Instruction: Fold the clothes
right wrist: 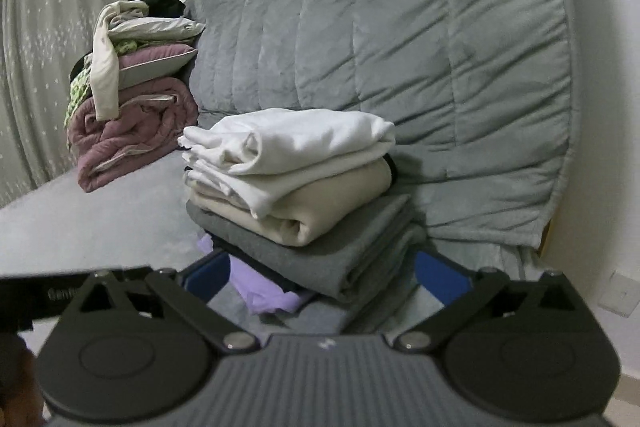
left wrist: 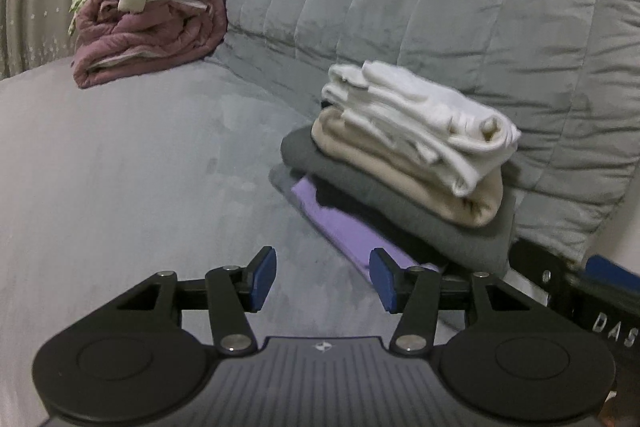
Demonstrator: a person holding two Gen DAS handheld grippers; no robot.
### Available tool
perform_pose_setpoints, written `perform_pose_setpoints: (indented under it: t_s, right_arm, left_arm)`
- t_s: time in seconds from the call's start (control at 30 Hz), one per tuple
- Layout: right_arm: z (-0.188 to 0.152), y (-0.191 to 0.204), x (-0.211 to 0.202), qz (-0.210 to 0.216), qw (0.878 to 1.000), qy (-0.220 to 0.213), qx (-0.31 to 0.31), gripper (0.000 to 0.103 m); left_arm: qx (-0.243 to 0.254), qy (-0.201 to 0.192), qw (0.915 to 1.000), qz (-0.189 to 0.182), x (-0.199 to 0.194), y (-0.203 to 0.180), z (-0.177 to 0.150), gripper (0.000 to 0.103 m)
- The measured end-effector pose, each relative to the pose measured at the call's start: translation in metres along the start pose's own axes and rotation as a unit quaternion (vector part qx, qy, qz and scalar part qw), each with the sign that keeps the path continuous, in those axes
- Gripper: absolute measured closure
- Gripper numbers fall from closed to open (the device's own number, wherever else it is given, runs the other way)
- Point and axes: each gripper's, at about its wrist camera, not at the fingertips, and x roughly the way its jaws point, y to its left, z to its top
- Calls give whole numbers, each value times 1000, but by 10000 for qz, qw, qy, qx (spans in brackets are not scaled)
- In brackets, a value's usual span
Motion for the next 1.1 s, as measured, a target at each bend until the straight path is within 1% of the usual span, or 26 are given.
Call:
perform_pose_setpoints:
  t_s: [0.1,0.2,0.3,0.37,0.43,0.5,0.53,0.67,0.8,0.93,1.1]
  right_arm:
    - [-1,6,2,54,9999,102,-103,0]
    - [-5,13,8,75,9990,246,-369,0]
    - [-8,18,14,-4,9980,336,-527,0]
    - [-8,20,17,-31,9975,402,-572,0]
    - [-9,20,19,-66,9972,469,-572,0]
    - [-9,19,20,-77,9970,514,-579,0]
    - [-9,17,21,-101,9971,517,-555,0]
    - [-7,10,23,-245,9975,554,-353,0]
    - [-6,4,25,-214,9977,634,-132,0]
    - [-6,1,25,-236,9975,655,-77,0]
    - [-5,-3,26,-269,9973,679,7,0]
  left_arm:
    - [-5,131,9999,106,5,7,-9,48]
    - [84,181,9993,304,9,12,-13,43]
    - [179,170,9987,456,11,13,-13,31]
    - [216,154,9983,516,12,13,-13,13]
    - [262,144,9980,560,14,13,-13,7]
    - [351,203,9972,625,16,11,-15,5]
    - [396,234,9968,657,17,9,-15,1]
    - [425,255,9968,630,16,5,-16,0]
    - [430,219,9968,640,12,1,-14,0]
    - [501,184,9962,681,10,-2,-13,0]
    - [472,207,9964,674,8,-3,-13,0]
